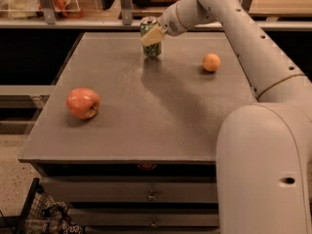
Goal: Pick green can
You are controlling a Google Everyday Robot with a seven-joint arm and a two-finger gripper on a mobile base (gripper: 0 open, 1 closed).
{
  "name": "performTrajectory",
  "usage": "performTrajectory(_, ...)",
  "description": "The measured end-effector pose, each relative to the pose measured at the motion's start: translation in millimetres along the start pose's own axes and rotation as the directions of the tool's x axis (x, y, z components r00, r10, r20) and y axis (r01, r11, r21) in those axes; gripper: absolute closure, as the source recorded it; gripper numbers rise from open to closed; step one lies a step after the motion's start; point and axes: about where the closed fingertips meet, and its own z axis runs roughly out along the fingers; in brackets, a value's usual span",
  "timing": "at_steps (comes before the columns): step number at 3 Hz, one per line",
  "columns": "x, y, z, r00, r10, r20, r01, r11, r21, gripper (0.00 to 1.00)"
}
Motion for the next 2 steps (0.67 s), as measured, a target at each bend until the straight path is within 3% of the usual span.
performTrajectory(1, -6.6, 0.4, -28.4, 1.000, -0.028, -0.013, 0.028, 0.9994, 0.021, 1.00)
performTrajectory(2, -16.8, 2.2, -54.8, 0.998, -0.058, -0.006, 0.058, 0.9978, 0.033, 1.00)
